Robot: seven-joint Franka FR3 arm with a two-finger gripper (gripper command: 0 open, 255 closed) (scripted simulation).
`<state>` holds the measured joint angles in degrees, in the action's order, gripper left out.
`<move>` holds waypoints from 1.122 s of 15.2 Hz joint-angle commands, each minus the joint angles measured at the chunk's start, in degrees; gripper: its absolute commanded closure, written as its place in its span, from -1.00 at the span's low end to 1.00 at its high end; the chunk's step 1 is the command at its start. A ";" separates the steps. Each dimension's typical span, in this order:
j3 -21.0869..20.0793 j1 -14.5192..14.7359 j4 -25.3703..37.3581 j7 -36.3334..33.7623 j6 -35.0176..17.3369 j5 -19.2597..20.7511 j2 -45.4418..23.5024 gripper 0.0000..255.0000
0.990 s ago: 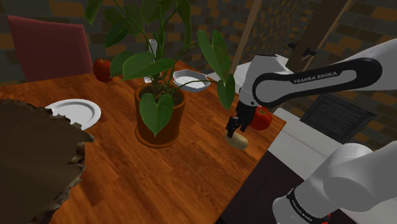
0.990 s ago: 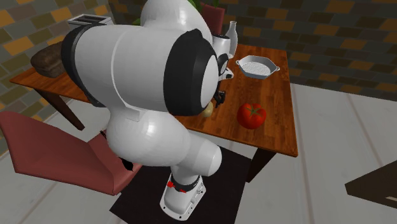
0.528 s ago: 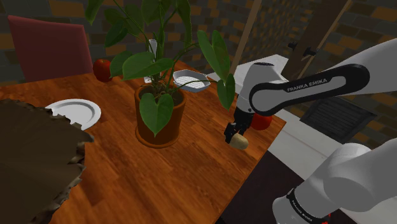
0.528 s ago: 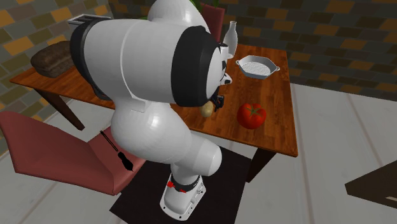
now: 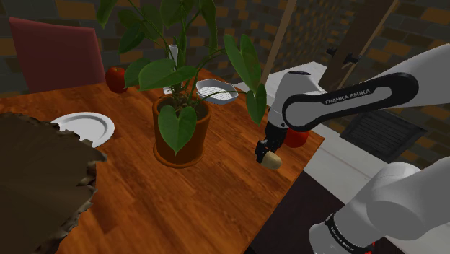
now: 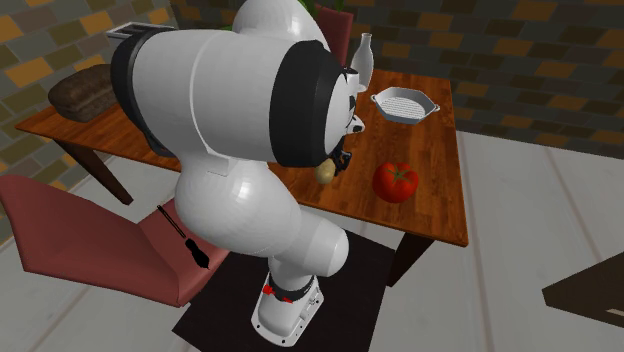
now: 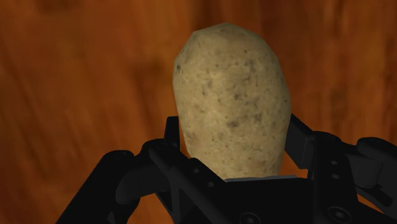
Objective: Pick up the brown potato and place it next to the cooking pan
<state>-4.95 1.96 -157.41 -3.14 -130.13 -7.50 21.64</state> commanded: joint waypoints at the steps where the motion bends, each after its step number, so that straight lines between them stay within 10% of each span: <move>1: 0.00 0.00 0.00 0.00 0.00 0.00 0.00 1.00; 17: 0.34 -0.18 3.98 -0.62 9.71 0.59 5.75 1.00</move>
<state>-4.64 1.81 -154.04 -3.70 -121.38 -6.98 27.08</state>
